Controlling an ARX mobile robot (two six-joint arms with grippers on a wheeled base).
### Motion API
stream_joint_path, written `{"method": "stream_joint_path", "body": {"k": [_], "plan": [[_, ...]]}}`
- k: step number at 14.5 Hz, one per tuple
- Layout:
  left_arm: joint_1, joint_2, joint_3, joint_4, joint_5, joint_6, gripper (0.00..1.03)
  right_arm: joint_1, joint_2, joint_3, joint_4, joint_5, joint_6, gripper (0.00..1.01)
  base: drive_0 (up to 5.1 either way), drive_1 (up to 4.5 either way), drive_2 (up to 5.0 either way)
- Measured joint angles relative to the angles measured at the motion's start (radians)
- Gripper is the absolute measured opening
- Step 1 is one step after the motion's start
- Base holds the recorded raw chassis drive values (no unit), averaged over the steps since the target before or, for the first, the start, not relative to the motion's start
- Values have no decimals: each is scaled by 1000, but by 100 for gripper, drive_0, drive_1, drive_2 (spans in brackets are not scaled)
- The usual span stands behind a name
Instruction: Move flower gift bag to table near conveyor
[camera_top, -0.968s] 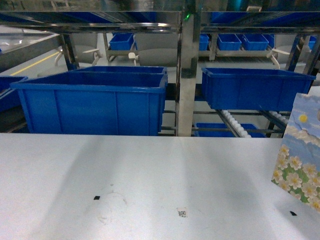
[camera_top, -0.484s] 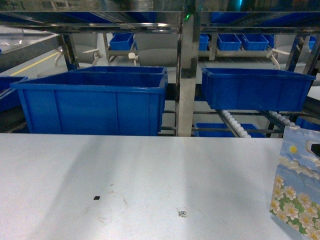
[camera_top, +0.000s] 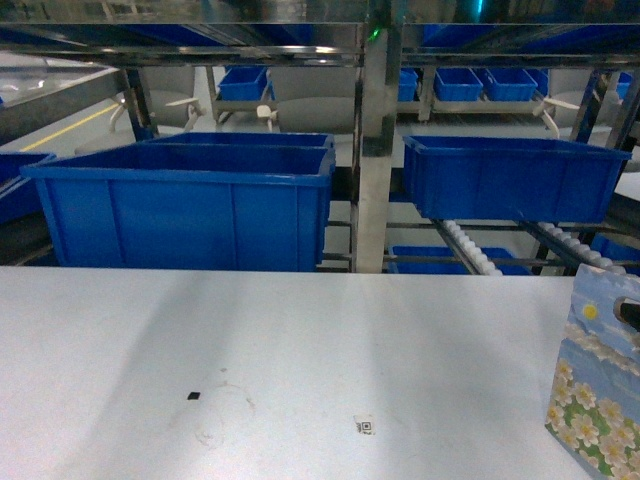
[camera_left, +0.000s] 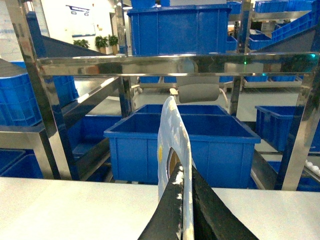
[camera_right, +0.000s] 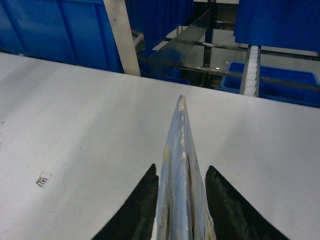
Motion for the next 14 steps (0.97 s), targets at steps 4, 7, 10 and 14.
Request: {"method": "stream_joint_path", "body": {"k": [4, 7, 10, 14], "plan": [[0, 0, 0, 0, 0, 0, 2, 0, -28, -50, 48, 44, 3, 69, 0, 0, 0], [0, 0, 0, 0, 0, 0, 2, 4, -198, -71, 24, 87, 29, 100, 0, 0, 0], [0, 0, 0, 0, 0, 0, 2, 23, -335, -118, -13, 108, 59, 98, 0, 0, 0], [0, 0, 0, 0, 0, 0, 2, -15, -579, -156, -152, 137, 108, 98, 0, 0, 0]]}}
